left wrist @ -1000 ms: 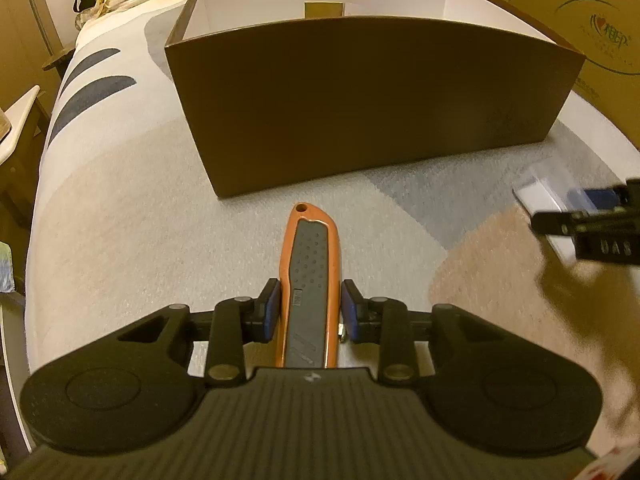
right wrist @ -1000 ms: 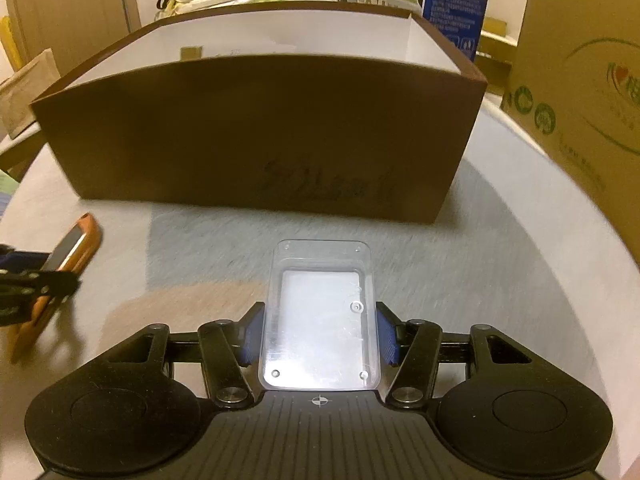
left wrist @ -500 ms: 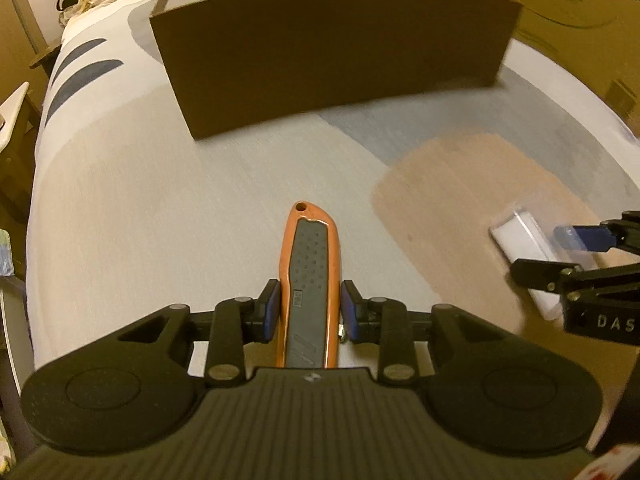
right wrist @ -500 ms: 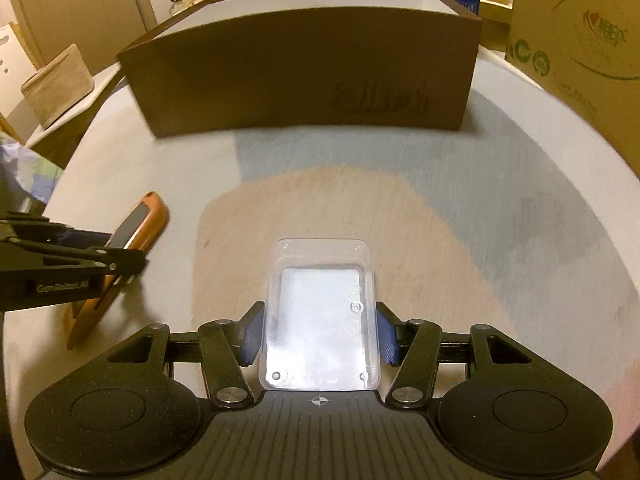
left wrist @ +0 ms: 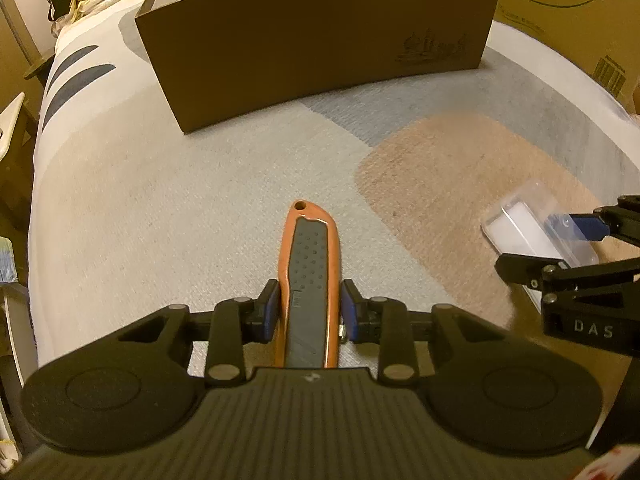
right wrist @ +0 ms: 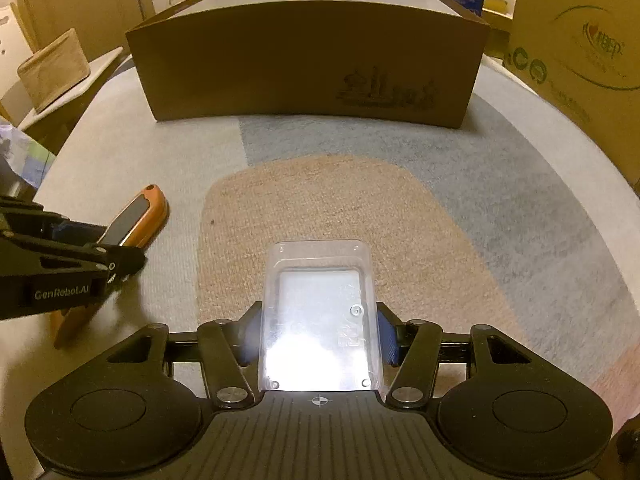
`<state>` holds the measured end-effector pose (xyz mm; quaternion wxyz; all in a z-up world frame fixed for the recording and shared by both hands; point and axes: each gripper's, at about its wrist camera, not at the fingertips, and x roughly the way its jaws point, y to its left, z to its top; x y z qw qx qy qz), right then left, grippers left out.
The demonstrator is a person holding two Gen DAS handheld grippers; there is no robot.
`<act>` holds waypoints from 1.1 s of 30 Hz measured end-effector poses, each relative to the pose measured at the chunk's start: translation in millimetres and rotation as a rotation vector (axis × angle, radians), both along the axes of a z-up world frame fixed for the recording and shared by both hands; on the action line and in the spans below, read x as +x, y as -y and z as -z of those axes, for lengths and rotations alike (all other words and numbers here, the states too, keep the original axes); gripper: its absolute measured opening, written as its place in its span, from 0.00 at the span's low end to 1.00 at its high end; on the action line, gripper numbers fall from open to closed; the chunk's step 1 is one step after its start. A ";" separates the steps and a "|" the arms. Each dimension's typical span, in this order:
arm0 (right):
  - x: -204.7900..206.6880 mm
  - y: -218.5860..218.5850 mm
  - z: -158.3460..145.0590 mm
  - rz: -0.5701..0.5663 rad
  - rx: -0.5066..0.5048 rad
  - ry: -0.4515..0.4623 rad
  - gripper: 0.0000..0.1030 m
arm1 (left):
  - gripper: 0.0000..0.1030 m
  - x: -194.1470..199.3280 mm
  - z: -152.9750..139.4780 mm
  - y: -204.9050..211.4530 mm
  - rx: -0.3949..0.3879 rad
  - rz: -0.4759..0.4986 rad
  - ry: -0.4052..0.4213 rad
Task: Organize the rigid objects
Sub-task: 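Lift the knife and clear case and carry both over the brown box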
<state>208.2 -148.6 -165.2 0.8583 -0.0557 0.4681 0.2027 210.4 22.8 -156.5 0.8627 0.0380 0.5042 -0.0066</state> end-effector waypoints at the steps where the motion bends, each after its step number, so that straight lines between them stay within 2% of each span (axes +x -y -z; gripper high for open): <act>1: 1.4 1.3 -1.4 0.004 0.009 -0.004 0.52 | 0.26 0.0 -0.7 -1.3 -0.006 -0.004 -0.001; 10: -4.2 8.6 -24.9 0.018 0.053 0.036 0.51 | 0.26 -11.9 -22.7 -3.6 -0.017 -0.008 0.044; 20: -7.0 12.3 -59.3 0.024 0.090 0.114 0.51 | 0.26 -21.7 -65.2 1.1 -0.008 -0.007 0.157; 33: 8.6 17.6 -103.5 0.028 0.114 0.238 0.51 | 0.26 -19.2 -116.7 1.7 -0.018 0.008 0.288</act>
